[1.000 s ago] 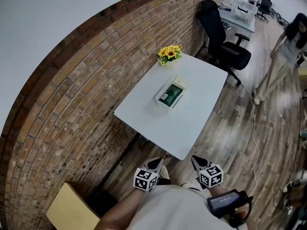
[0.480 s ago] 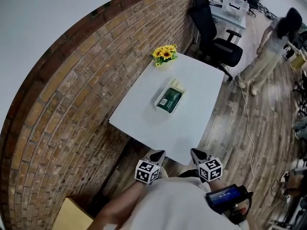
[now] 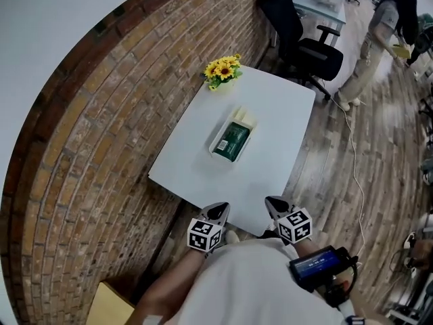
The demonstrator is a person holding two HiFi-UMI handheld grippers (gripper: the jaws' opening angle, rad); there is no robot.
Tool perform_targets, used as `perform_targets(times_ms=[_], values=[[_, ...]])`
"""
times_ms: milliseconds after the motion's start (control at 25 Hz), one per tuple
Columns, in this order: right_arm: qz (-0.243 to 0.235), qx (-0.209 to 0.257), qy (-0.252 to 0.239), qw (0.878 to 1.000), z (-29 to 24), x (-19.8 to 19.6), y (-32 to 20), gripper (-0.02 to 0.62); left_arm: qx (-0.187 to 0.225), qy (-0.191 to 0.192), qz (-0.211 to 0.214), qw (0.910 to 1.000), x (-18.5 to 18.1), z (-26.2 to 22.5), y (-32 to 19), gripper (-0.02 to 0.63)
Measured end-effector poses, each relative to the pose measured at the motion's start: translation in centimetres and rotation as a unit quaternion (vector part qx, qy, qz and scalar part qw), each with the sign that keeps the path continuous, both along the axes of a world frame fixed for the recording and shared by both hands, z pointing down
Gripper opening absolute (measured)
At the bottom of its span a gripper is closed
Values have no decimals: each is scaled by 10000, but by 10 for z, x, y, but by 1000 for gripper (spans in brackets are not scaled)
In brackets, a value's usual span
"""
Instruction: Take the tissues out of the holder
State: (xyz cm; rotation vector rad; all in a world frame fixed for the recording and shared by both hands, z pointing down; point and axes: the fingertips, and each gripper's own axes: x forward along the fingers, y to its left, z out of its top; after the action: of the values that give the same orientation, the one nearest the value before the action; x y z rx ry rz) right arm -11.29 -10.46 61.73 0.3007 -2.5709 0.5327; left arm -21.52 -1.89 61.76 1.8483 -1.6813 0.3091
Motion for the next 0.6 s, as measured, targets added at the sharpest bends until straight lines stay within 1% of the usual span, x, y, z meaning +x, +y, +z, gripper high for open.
perform_targets(times_ms=[120, 240, 360, 600], values=[[-29, -35, -82, 10000, -1, -4, -22, 6, -39, 10, -156, 9999, -4, -1, -16, 8], [-131, 58, -246, 9996, -6, -21, -50, 6, -12, -148, -350, 9993, -23, -7, -36, 8], [-174, 68, -312, 9993, -12, -24, -68, 6, -1, -349, -335, 9988, -28, -18, -53, 8], [-231, -92, -320, 9992, -5, -23, -79, 6, -52, -508, -323, 9982, -31, -24, -72, 8]])
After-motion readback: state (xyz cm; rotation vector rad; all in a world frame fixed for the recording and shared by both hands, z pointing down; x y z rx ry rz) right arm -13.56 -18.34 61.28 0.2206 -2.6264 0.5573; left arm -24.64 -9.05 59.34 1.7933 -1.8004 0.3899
